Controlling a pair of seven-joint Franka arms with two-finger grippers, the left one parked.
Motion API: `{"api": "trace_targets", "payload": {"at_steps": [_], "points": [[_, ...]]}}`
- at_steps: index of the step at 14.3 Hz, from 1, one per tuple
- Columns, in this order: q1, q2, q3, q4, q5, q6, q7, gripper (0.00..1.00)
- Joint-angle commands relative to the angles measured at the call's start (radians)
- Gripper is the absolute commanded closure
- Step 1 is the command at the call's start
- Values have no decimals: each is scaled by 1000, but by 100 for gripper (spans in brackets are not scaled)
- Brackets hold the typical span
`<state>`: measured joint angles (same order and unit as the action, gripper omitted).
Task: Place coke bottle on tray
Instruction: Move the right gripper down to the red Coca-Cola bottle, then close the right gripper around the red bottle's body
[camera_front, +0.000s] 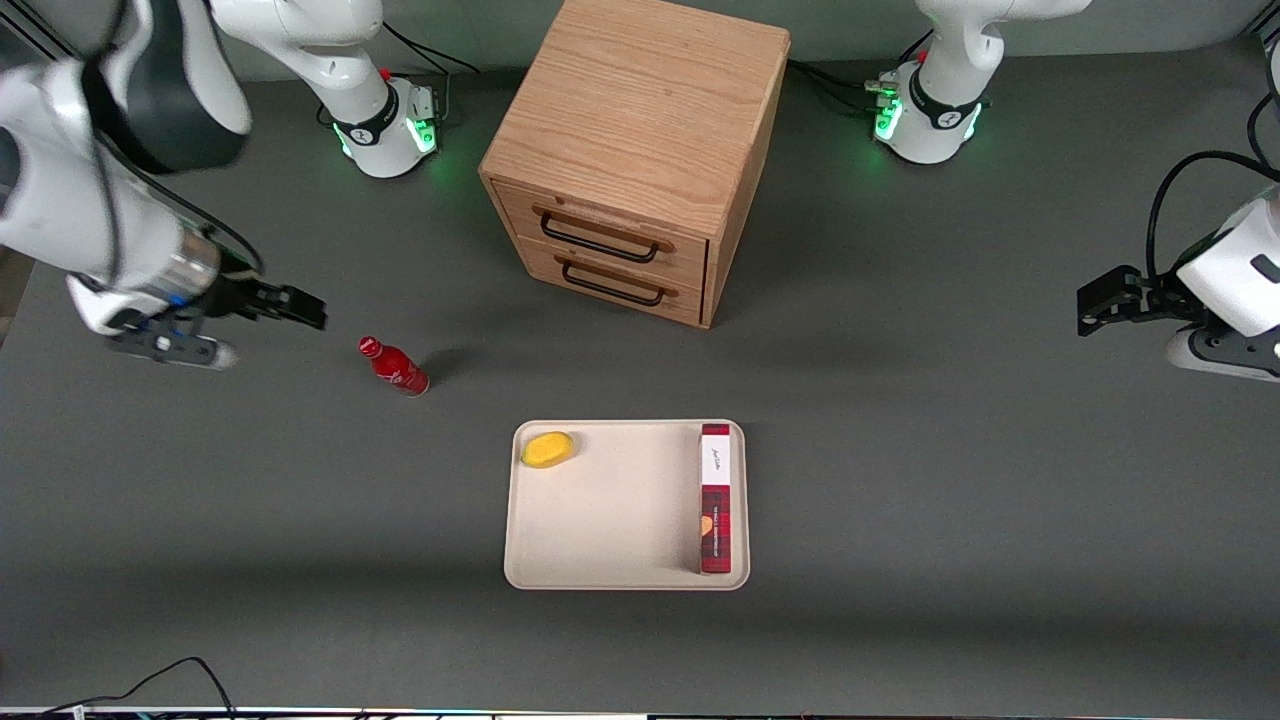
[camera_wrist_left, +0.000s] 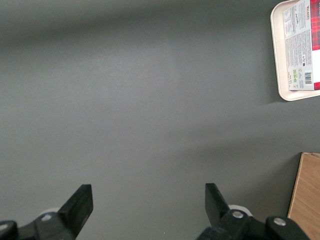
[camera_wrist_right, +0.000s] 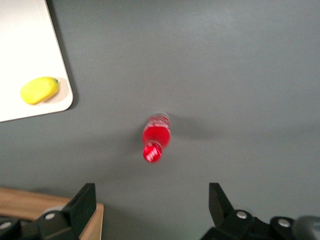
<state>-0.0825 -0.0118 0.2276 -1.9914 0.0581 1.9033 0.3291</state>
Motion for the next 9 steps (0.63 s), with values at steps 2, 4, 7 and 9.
{"api": "trace_targets", "payload": {"at_steps": [2,4,7,9], "points": [[10,33,45,-151,6,236,93,0],[10,58,45,-208,3,330,97,0],[9,67,45,-279,-47,413,97,0],[9,65,45,-316,-49,454,97,0]]}}
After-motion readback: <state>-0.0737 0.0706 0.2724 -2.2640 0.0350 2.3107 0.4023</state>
